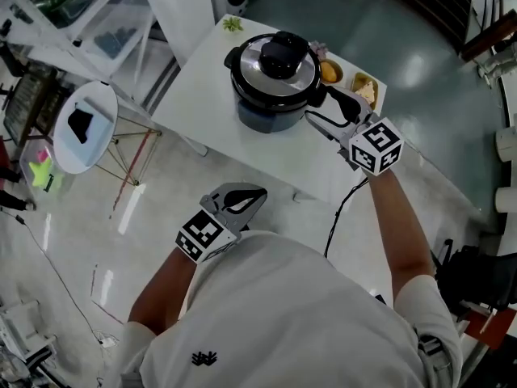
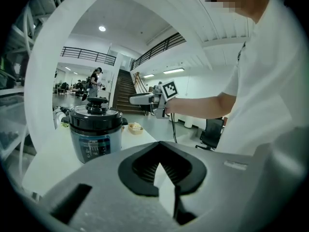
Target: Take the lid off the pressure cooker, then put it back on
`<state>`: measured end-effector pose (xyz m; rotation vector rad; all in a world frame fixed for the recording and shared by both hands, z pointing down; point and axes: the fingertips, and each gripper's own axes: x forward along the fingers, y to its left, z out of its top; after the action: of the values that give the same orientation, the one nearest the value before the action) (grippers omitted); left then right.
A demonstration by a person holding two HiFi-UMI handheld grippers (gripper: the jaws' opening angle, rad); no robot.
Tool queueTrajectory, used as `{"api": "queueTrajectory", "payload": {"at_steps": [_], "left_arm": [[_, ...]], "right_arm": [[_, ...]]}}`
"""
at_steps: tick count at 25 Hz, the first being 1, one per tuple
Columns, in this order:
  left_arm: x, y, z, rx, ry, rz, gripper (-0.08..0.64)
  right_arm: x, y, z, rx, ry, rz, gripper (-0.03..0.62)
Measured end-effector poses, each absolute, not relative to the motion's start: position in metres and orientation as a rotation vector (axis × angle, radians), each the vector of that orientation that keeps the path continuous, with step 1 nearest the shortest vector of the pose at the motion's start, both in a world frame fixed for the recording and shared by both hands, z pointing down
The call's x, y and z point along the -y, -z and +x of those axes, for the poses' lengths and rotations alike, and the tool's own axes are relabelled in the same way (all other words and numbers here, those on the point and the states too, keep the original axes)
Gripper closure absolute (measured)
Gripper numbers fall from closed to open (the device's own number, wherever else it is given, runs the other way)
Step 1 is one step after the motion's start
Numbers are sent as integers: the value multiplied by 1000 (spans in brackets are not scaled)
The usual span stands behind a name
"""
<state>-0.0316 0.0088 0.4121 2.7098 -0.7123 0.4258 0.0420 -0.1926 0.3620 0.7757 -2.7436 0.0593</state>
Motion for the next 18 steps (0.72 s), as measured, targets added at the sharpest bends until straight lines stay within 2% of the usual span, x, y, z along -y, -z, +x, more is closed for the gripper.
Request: {"api": "queueTrajectory", "payload": {"at_steps": [9,18], "left_arm": [[43,-413,-101,682,-420,2719,552],[78,-421,-142,656,-410,2711,552]], "right_arm": [[287,-374,-18,2674,-39,739,243],[334,-395,-51,2615,-91,665,233]]}}
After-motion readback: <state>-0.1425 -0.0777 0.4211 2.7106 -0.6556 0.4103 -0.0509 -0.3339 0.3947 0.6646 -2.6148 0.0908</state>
